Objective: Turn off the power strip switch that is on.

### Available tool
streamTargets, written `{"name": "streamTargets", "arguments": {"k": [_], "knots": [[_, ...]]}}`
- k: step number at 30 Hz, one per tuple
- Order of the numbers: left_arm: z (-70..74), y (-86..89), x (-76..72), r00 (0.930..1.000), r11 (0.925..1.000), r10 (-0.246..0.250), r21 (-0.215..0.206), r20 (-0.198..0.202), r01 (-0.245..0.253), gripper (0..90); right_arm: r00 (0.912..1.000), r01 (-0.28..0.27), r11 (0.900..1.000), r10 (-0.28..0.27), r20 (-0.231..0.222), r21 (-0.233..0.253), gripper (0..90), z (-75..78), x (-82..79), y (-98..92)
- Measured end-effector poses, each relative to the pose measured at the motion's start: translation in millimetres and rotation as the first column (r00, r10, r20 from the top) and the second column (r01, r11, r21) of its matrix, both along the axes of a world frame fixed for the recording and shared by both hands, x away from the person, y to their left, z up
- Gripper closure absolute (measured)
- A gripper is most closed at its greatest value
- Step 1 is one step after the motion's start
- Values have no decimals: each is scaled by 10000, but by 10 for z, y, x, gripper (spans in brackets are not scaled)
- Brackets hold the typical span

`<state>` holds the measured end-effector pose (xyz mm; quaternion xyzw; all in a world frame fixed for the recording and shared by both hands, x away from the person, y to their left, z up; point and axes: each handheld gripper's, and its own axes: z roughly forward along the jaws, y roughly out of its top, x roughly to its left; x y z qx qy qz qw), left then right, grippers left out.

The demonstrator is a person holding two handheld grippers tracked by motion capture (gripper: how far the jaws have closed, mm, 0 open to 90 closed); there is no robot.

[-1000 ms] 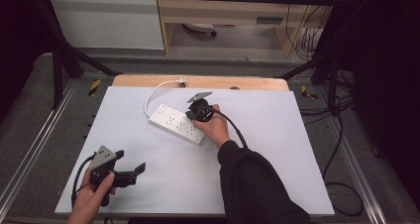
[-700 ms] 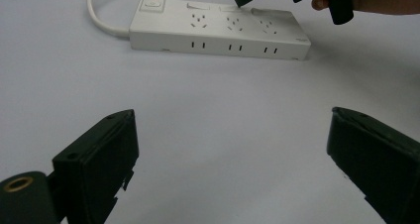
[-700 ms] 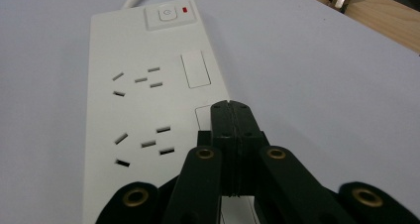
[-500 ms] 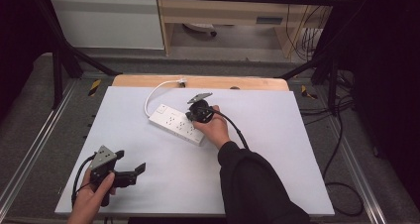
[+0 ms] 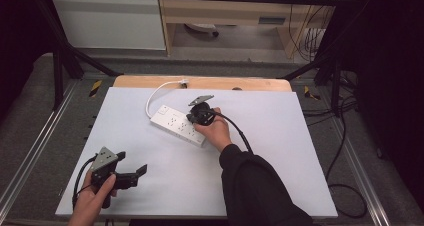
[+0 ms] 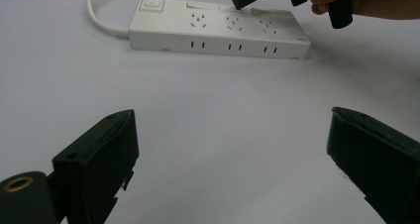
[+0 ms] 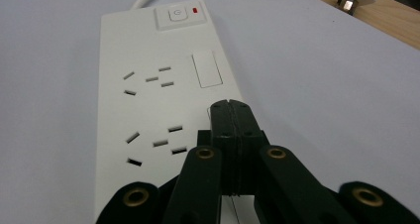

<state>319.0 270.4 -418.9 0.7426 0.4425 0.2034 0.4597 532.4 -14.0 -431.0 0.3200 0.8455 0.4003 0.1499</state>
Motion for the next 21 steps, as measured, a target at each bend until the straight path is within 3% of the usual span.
{"name": "streamTargets", "arguments": {"k": [21], "knots": [[-1,-1,-1,10000,10000,-14,9,0,14,59,9998,160,9997,-162,104,183,900,-27,-8,-6]]}}
